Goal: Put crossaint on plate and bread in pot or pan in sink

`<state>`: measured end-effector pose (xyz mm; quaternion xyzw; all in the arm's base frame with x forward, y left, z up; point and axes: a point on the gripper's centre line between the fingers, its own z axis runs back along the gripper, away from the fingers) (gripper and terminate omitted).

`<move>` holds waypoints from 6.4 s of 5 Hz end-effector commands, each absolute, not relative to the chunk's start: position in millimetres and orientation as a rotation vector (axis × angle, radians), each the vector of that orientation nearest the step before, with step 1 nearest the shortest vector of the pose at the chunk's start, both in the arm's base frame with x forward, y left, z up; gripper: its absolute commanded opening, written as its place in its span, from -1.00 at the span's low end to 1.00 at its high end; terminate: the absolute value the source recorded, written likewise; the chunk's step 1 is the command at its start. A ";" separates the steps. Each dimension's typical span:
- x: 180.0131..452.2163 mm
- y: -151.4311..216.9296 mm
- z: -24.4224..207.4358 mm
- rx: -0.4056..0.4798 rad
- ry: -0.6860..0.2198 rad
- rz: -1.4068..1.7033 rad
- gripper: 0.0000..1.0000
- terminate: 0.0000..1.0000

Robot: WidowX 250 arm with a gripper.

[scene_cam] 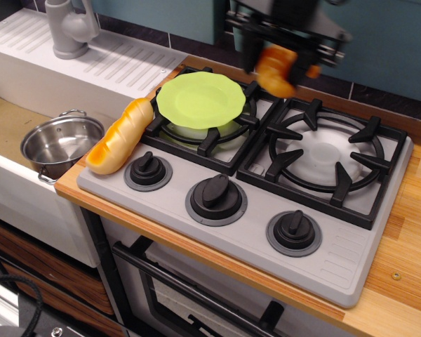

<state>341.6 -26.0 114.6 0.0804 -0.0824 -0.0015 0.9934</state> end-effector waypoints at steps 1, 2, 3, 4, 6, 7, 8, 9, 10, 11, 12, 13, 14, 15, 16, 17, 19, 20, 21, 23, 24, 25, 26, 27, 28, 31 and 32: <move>339.8 15.4 125.9 0.143 -0.269 -0.042 -1.00 -1.00; 338.4 31.8 112.0 0.122 -0.297 -0.058 -1.00 -1.00; 338.2 42.2 96.1 0.103 -0.330 -0.066 -1.00 -1.00; 337.6 48.2 84.5 0.086 -0.356 -0.075 -1.00 -1.00; 344.4 53.8 76.0 0.065 -0.387 -0.107 -1.00 -1.00; 347.3 52.3 74.1 0.056 -0.388 -0.117 -1.00 -1.00; 347.2 46.1 75.8 0.052 -0.386 -0.120 -1.00 -1.00; 345.0 39.9 81.1 0.050 -0.380 -0.129 1.00 -1.00; 343.4 33.4 90.4 0.074 -0.366 -0.117 1.00 -1.00; 341.1 30.1 99.3 0.079 -0.349 -0.119 1.00 -1.00; 336.0 25.0 113.5 0.100 -0.316 -0.113 1.00 -1.00; 333.3 22.1 131.3 0.131 -0.281 -0.124 1.00 -1.00; 333.3 22.1 131.3 0.131 -0.281 -0.124 1.00 -1.00; 333.3 22.1 131.3 0.131 -0.281 -0.124 1.00 -1.00; 333.3 22.1 131.3 0.131 -0.281 -0.124 1.00 -1.00; 333.3 22.1 131.3 0.131 -0.281 -0.124 1.00 -1.00; 323.1 26.5 132.3 0.161 -0.310 -0.155 1.00 -1.00; 309.8 40.6 128.3 0.150 -0.373 -0.150 1.00 -1.00; 299.1 53.4 122.3 0.134 -0.424 -0.133 1.00 -1.00; 286.4 81.4 110.8 0.158 -0.484 -0.111 1.00 -1.00; 276.4 97.1 107.4 0.196 -0.499 -0.076 1.00 -1.00; 268.3 109.7 103.5 0.233 -0.509 -0.052 1.00 -1.00; 262.6 120.2 98.5 0.248 -0.509 -0.019 1.00 -1.00; 259.9 129.1 88.1 0.243 -0.505 0.010 1.00 -1.00; 260.1 133.0 76.1 0.213 -0.518 0.016 1.00 -1.00; 267.9 129.4 50.2 0.154 -0.556 0.023 1.00 -1.00; 270.6 126.5 41.3 0.129 -0.565 0.022 1.00 -1.00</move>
